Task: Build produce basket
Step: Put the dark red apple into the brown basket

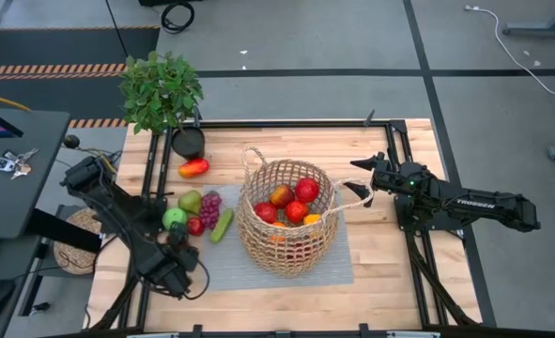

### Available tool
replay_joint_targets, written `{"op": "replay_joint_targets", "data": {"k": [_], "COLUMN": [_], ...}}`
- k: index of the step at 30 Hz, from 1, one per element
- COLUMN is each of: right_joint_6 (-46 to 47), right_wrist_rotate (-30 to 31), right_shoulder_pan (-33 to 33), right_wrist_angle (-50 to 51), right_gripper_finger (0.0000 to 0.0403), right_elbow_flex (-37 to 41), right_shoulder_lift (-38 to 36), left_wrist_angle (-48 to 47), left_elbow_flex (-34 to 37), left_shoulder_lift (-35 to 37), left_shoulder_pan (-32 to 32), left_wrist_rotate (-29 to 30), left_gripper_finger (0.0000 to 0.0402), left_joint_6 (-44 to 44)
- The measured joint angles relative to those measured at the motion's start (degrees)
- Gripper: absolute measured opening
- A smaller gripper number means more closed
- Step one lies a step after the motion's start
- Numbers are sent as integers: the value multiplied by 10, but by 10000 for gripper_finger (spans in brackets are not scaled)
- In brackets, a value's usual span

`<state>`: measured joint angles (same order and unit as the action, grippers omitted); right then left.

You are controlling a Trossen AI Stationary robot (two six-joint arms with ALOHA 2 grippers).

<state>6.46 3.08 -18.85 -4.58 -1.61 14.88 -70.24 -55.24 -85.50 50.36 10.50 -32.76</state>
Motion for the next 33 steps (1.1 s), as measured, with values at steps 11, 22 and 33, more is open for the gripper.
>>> {"op": "replay_joint_targets", "data": {"k": [11, 22, 33], "right_joint_6": [0, -1, 1], "right_wrist_rotate": [-2, -2, -2], "right_shoulder_pan": [0, 0, 0], "right_wrist_angle": [-1, -1, -1], "right_gripper_finger": [394, 394, 394], "right_elbow_flex": [0, 0, 0], "right_shoulder_lift": [0, 0, 0], "left_wrist_angle": [19, 21, 21], "left_elbow_flex": [-96, -177, -360], "left_shoulder_lift": [0, 1, 2], "left_shoulder_pan": [-60, -72, -97], "left_wrist_rotate": [196, 322, 423], "left_gripper_finger": [328, 328, 327], "left_joint_6": [-42, -22, 65]}}
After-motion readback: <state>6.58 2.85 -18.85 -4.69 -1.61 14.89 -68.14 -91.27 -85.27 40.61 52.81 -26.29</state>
